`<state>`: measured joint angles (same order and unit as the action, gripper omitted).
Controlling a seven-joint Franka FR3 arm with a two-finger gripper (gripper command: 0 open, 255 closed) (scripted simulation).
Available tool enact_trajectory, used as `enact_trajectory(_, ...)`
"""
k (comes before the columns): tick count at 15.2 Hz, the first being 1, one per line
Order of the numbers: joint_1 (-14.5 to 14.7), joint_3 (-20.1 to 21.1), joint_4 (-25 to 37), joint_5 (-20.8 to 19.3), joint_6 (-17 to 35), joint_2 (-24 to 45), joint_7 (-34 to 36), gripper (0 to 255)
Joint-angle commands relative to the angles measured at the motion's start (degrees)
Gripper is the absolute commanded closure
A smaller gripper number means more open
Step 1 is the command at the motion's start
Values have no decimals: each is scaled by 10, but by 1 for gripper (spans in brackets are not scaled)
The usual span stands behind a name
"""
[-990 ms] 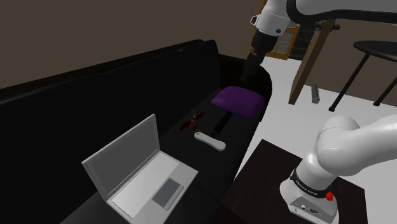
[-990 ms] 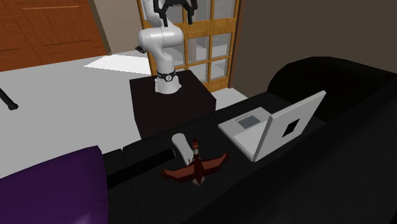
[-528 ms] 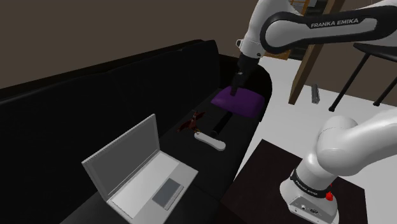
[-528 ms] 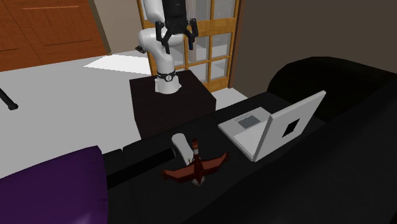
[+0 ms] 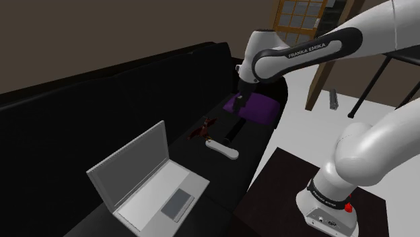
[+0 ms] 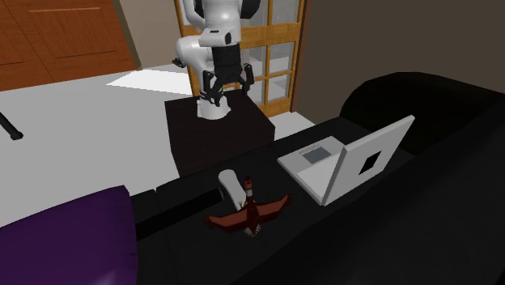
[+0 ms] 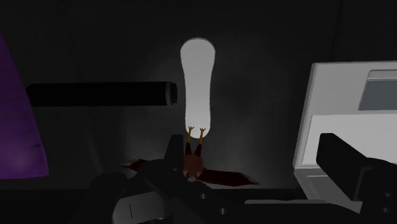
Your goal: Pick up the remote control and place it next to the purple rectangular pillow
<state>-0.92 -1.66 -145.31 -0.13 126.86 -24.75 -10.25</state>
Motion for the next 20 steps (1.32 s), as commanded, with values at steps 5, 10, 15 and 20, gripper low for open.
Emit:
enact_trajectory(5,1,-4,8,-3,105,127,-17,0)
enact_trajectory(10,0,-9,33,-5,182,240,-34,0)
enact_trajectory(15,-4,-10,76,-5,243,357,-50,0)
enact_trajectory(20,-9,-10,136,-6,288,474,-63,0)
